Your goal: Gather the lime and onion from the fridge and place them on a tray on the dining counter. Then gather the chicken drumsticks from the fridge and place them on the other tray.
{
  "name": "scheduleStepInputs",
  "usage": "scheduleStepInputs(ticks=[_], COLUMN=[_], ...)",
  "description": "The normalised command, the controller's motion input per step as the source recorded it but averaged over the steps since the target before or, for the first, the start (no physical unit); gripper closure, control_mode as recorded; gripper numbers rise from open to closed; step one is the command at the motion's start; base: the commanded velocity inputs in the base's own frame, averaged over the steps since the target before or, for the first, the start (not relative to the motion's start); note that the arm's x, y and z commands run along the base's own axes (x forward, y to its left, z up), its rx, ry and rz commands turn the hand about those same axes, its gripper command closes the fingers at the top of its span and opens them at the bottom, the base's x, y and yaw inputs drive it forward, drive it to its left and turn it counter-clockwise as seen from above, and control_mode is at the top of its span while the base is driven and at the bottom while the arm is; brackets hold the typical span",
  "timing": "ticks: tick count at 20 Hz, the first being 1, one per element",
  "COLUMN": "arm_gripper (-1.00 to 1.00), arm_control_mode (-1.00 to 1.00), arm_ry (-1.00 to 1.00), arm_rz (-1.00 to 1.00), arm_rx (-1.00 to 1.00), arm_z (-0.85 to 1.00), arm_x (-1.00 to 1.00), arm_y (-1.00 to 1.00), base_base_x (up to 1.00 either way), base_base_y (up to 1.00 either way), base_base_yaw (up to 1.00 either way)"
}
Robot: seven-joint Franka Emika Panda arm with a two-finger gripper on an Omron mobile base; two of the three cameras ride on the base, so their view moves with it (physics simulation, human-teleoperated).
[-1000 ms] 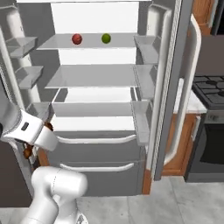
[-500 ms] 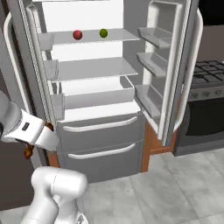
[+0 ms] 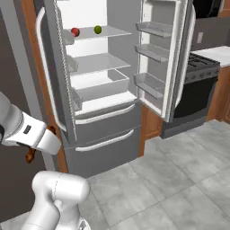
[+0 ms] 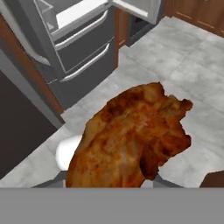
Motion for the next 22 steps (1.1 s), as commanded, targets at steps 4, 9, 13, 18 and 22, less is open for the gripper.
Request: scheduleStepInputs(ticks=[4,9,13,18,22], arm_gripper=[1.00,1.00,1.00,1.00,1.00], arm_control_mode=[1.00,1.00,1.00,1.00,1.00], arm_ry=[0.00,0.00,0.00,0.00,0.00], arm_rz=[0.00,0.00,0.00,0.00,0.00], arm_rx=[0.00,0.00,0.00,0.00,0.00], arm_z=[0.00,0.00,0.00,0.00,0.00], arm_x=[0.00,0.00,0.00,0.00,0.00], arm_y=[0.00,0.00,0.00,0.00,0.00], base_base_x=[-0.76,-0.84,-0.97,-1.00,-1.00], base_base_y=[0.62,0.62,0.59,0.48,0.26], base_base_yaw=[-0.45,-0.45,-0.43,-0.40,-0.34])
